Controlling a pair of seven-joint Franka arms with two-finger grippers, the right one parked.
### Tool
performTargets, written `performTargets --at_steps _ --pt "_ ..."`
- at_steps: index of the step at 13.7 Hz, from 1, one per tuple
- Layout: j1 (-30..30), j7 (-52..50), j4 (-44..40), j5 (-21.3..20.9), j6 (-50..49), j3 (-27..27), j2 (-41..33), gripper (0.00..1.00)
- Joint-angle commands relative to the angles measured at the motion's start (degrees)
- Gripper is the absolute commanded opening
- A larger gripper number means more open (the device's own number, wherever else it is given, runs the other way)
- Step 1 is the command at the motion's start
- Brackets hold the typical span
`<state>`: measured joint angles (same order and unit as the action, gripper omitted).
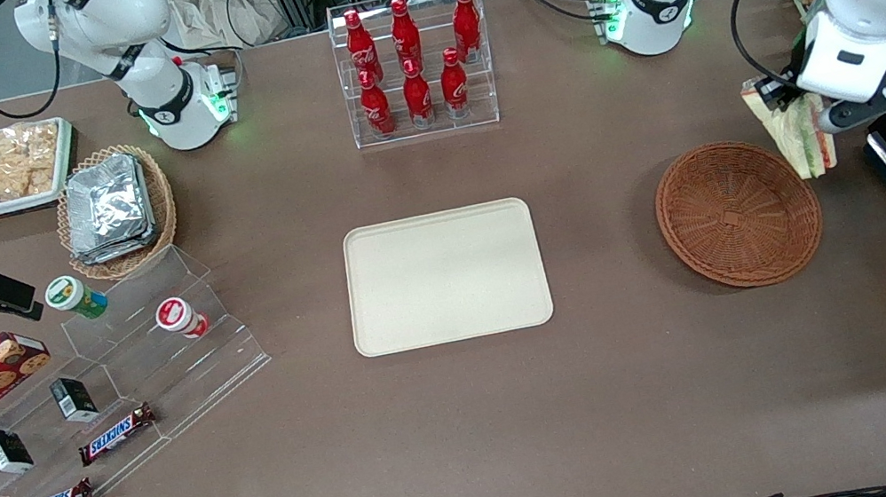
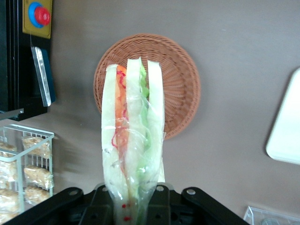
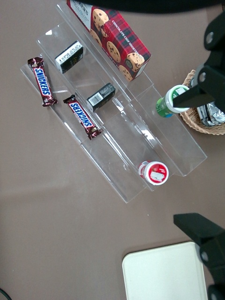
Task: Place sandwich from basket to tray
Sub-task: 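Carry the sandwich over the cream tray and lower it onto the tray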
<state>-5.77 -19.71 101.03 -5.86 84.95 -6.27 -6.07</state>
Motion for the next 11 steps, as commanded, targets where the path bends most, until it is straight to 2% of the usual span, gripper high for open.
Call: performTargets --at_steps 1,4,7,9,11 --pt "-0.2 0.2 -14.2 1.9 -7.3 -7.4 8.6 0.14" --pt "-0.2 -4.9 -17.4 3.3 -7.7 -17.9 12.8 0.14" --pt "-0.2 -20.1 -21.0 2.3 -5.7 -31.0 19.1 0.14" --pt "-0.7 -26.6 -18.1 0.5 0.6 -33.8 20.0 0.14" --pt "-1.8 -27.5 -13.0 0.1 6.9 -34.0 20.1 0.14"
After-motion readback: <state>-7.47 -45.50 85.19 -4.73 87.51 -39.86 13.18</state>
